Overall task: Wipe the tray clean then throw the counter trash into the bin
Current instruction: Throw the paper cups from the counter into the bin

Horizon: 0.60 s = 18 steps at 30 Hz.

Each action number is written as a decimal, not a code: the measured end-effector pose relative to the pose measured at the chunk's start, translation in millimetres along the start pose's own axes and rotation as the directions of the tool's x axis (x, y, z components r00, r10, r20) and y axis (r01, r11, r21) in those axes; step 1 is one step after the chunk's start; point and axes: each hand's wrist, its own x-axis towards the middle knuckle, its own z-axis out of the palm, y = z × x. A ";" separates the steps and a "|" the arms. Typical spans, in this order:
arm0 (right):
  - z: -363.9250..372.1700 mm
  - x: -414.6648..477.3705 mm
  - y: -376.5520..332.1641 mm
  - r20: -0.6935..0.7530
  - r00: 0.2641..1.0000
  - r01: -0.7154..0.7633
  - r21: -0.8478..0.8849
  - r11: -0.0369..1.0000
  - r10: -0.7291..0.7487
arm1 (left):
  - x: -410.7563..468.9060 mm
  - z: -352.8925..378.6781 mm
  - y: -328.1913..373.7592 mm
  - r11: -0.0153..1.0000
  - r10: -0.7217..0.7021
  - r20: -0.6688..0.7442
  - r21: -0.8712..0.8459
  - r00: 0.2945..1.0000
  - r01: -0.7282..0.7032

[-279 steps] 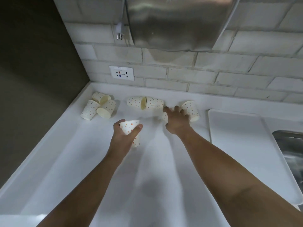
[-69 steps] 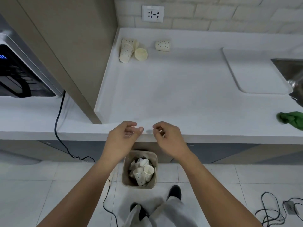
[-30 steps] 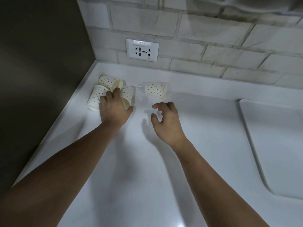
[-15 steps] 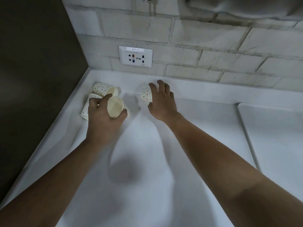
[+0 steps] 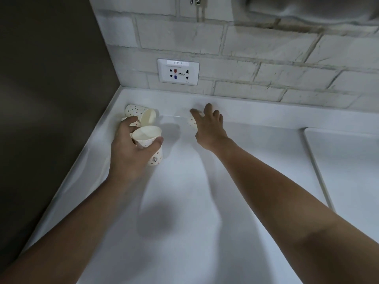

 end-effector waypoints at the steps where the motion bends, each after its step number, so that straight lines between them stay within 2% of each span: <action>1: -3.6 -5.1 -1.8 -0.019 1.000 -0.023 0.047 0.999 0.024 | -2.6 -2.1 2.3 1.000 -0.018 -0.006 -0.006 1.000 0.018; 5: -26.9 -38.5 -11.0 -0.101 0.990 -0.061 0.343 0.937 0.101 | -20.5 -13.5 10.9 0.999 -0.050 -0.014 0.017 0.999 0.051; 7: -40.7 -62.5 -18.2 -0.153 0.981 -0.049 0.409 0.911 0.122 | -35.9 -22.8 15.5 0.998 -0.070 -0.004 0.001 0.998 0.070; 13: -78.0 -151.5 -50.9 -0.179 0.946 -0.107 0.615 0.781 0.270 | -89.6 -58.3 37.6 0.996 -0.077 0.047 -0.050 0.996 0.079; 18: -118.6 -236.5 -92.5 -0.139 0.922 -0.155 0.720 0.676 0.360 | -146.1 -100.5 51.2 0.997 -0.051 0.108 -0.052 0.993 0.056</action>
